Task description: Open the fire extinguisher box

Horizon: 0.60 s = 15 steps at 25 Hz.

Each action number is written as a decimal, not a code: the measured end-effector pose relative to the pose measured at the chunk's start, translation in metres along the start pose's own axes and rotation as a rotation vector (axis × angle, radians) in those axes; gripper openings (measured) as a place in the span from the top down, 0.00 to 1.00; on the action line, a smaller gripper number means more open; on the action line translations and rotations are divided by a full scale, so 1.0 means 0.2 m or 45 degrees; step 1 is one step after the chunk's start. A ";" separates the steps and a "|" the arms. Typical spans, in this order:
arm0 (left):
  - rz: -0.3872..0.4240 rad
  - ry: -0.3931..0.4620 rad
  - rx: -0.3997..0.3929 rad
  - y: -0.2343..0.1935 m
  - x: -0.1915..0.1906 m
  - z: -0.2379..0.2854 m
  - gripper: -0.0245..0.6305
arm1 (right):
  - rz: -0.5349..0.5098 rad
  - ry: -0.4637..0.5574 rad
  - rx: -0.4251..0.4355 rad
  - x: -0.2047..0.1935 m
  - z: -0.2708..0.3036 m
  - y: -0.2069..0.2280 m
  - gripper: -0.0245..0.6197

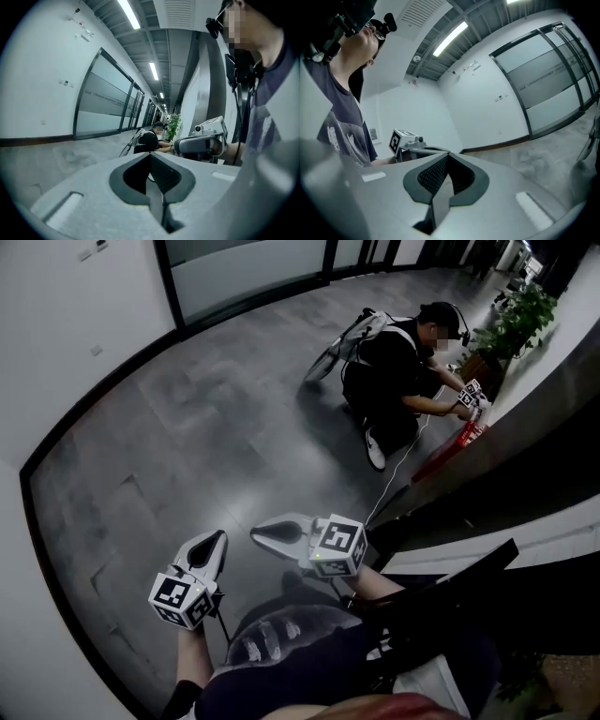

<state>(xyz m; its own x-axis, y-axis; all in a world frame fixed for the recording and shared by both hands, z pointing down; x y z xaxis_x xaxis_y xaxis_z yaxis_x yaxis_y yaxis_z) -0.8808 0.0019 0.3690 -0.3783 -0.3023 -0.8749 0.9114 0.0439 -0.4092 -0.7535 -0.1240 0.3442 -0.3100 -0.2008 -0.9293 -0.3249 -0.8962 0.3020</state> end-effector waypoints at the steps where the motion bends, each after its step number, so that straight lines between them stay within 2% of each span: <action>1: 0.013 -0.005 0.004 -0.01 0.01 0.02 0.96 | -0.026 -0.029 -0.025 -0.01 -0.02 0.02 0.96; 4: 0.070 -0.009 0.079 -0.05 0.08 0.09 0.96 | -0.104 -0.108 -0.063 -0.04 -0.06 0.07 0.96; 6: 0.076 0.009 0.143 -0.08 0.13 0.13 0.96 | -0.097 -0.102 -0.059 -0.04 -0.08 0.11 0.96; 9: 0.011 0.059 0.177 -0.11 0.20 0.17 0.96 | -0.081 -0.089 -0.048 -0.03 -0.09 0.17 0.96; 15: -0.077 0.118 0.247 -0.26 0.23 0.11 0.96 | -0.121 -0.164 0.012 0.00 0.06 0.30 0.96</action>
<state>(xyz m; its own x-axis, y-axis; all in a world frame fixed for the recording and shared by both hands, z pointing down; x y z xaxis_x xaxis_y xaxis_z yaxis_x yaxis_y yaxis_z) -0.9413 -0.0357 0.3550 -0.4383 -0.2098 -0.8740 0.8973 -0.1582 -0.4120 -0.7842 -0.1731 0.3646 -0.3893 -0.0625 -0.9190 -0.3663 -0.9049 0.2167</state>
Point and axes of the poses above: the fingertips, and each gripper's own axes: z forward along the fingers, y to its right, x out of its top, the point moved 8 cm from there along -z, backward along the fingers, and after that the axes turned 5 degrees about -z, right-handed, at the moved point
